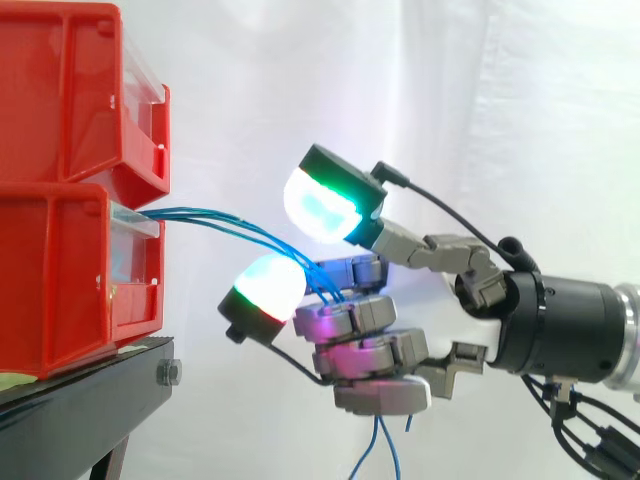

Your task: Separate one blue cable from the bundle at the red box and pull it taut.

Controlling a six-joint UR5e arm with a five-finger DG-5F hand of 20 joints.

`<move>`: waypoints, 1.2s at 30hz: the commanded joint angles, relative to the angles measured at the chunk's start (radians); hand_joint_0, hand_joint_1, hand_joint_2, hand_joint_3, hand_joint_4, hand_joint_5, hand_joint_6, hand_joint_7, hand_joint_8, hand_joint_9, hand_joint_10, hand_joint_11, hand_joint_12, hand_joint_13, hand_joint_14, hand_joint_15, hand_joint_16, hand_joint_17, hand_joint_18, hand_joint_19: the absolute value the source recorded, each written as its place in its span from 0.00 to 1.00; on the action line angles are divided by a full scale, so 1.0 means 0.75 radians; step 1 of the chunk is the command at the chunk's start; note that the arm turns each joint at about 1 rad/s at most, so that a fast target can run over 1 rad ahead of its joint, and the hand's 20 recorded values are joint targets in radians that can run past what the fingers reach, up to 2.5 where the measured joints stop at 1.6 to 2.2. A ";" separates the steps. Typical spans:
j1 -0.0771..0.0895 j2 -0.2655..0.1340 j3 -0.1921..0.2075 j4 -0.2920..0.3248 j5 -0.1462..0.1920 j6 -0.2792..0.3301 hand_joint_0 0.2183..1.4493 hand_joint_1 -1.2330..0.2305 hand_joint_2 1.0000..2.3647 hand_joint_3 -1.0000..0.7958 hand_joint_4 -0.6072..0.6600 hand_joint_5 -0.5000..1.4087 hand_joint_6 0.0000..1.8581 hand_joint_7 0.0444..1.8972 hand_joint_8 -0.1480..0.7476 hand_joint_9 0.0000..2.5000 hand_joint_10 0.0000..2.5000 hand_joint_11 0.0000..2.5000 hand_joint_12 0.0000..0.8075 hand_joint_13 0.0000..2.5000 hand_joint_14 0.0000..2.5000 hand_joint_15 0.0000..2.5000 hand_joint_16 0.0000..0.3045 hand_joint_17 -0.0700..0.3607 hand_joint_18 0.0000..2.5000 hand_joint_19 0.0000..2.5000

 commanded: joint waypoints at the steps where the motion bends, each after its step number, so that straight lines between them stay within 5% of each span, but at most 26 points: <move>1: -0.006 0.040 0.000 -0.055 -0.017 -0.055 0.28 0.49 0.00 0.29 0.67 0.15 0.47 0.48 0.55 0.19 1.00 0.62 0.48 0.35 0.97 0.52 0.15 0.40 0.56 0.57; 10: -0.017 0.049 0.000 -0.093 -0.010 -0.061 0.27 0.47 0.00 0.28 0.67 0.14 0.47 0.47 0.57 0.17 1.00 0.64 0.49 0.35 0.98 0.54 0.15 0.40 0.56 0.57; 17: 0.000 0.049 -0.039 -0.075 0.063 -0.063 0.25 0.45 0.00 0.28 0.67 0.14 0.47 0.46 0.61 0.08 1.00 0.68 0.52 0.31 1.00 0.55 0.15 0.40 0.57 0.61; 21: 0.012 0.046 -0.082 0.003 0.108 -0.065 0.25 0.45 0.00 0.28 0.67 0.13 0.48 0.44 0.63 0.04 1.00 0.70 0.53 0.29 1.00 0.52 0.14 0.39 0.61 0.71; 27: 0.022 0.049 -0.117 0.099 0.139 -0.071 0.24 0.44 0.00 0.28 0.67 0.13 0.48 0.43 0.65 0.03 1.00 0.71 0.55 0.29 1.00 0.54 0.14 0.39 0.61 0.72; 33: 0.022 0.046 -0.117 0.097 0.139 -0.079 0.24 0.44 0.00 0.28 0.66 0.12 0.48 0.43 0.67 0.03 1.00 0.77 0.63 0.36 1.00 0.58 0.19 0.46 0.58 0.47; 36: 0.018 0.046 -0.115 0.097 0.139 -0.079 0.24 0.44 0.00 0.28 0.66 0.12 0.47 0.44 0.67 0.05 1.00 0.84 0.68 0.40 1.00 0.63 0.21 0.50 0.61 0.44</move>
